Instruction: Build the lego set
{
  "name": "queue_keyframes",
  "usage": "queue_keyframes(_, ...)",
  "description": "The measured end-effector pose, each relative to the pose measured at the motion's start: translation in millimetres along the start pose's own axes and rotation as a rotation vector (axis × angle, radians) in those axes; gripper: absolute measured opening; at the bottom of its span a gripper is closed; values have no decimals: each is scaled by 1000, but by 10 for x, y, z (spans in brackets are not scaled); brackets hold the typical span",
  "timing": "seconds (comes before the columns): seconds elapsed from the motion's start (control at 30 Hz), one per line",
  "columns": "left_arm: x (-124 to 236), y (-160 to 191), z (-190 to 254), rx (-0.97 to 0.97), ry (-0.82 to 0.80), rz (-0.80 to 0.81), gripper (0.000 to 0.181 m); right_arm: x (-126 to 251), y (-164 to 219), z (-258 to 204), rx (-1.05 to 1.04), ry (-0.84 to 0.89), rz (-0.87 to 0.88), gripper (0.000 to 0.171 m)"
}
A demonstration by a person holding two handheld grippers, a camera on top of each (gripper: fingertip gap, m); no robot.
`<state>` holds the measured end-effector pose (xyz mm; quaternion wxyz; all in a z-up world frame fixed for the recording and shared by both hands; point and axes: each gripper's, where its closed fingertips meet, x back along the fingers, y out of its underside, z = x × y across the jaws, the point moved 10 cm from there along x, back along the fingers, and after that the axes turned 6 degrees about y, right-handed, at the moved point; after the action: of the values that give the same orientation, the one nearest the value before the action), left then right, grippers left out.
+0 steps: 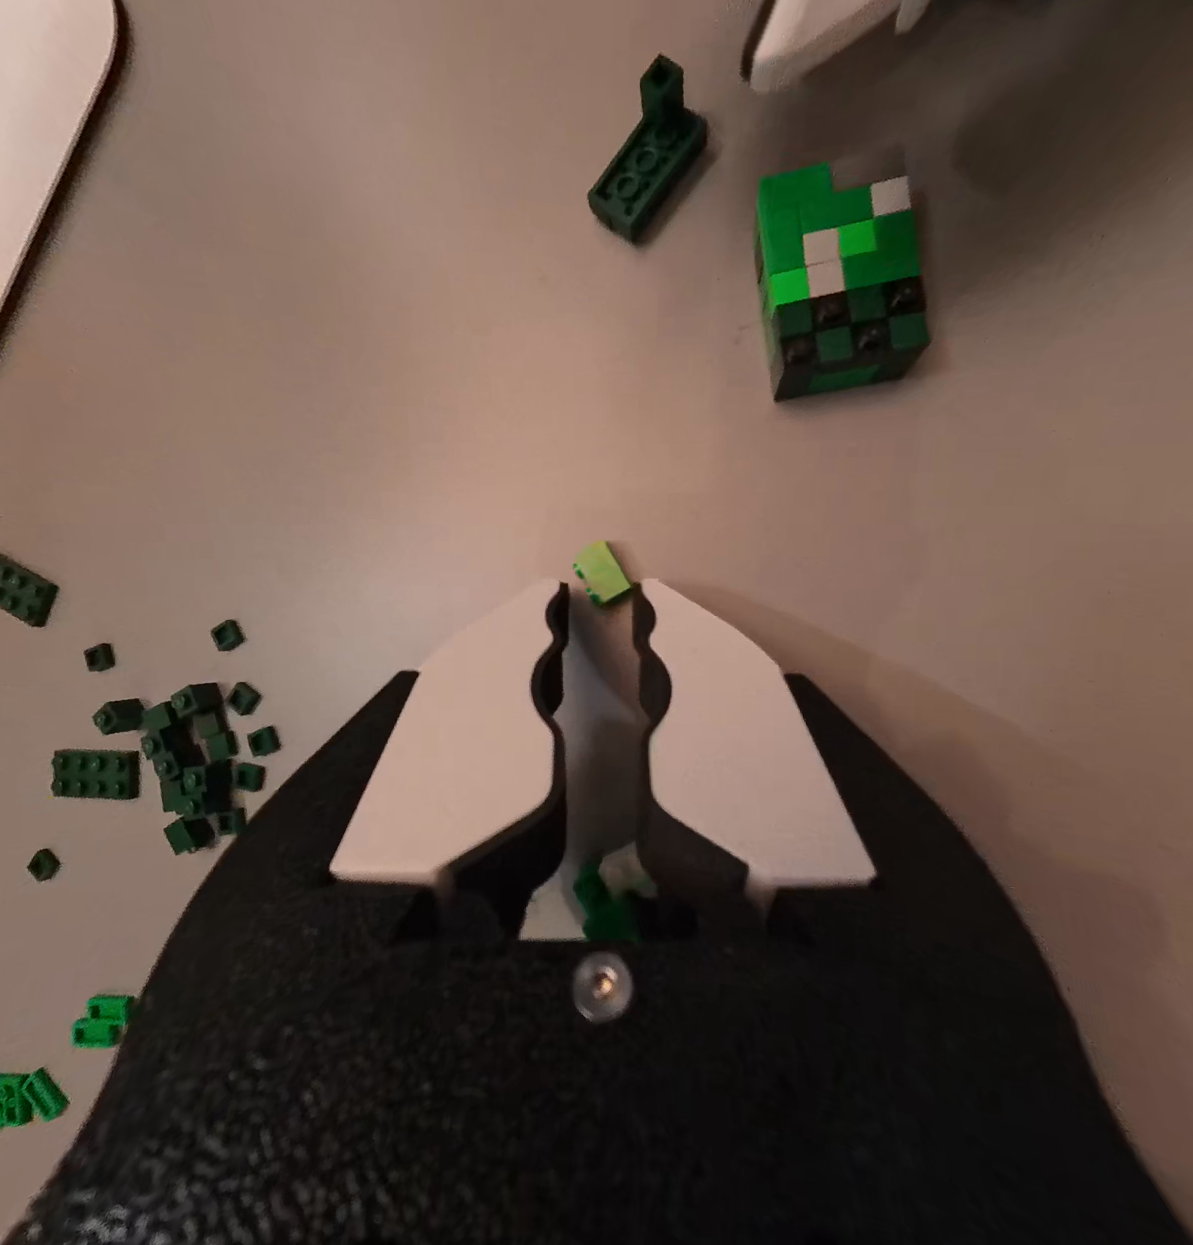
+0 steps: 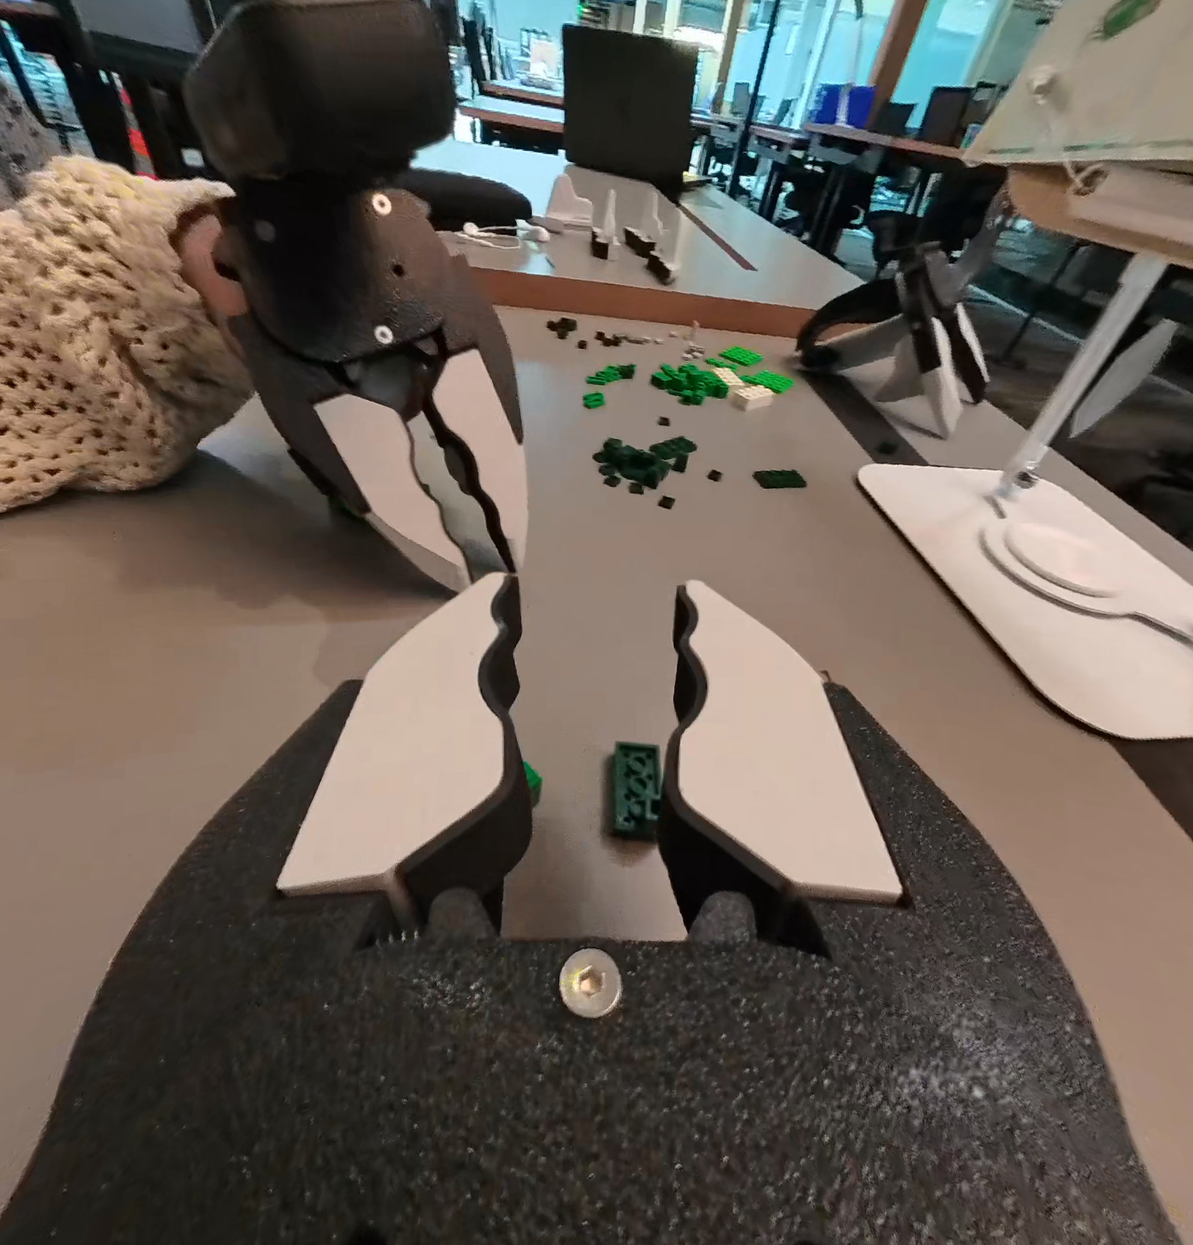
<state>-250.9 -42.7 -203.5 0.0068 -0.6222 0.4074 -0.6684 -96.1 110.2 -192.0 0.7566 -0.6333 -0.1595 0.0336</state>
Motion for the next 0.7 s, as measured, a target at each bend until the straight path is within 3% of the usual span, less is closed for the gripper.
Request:
queue_keyframes(0.27, -30, -25, -42, 13, -65, 18, 12, -44, -4, -45, -2, -54, -6, 41)
queue_keyframes(0.37, 52, -63, -102, 114, -39, 164, 12, -64, -7, -72, 61, -18, -11, 41)
queue_keyframes(0.53, 222, -76, -191, 386, 354, 547, 11, -141, 30, -154, 223, 43, -77, 38)
queue_keyframes(0.7, 189, -4, -215, 532, 725, 644, 11, -133, -66, -223, 25, -231, 80, 28)
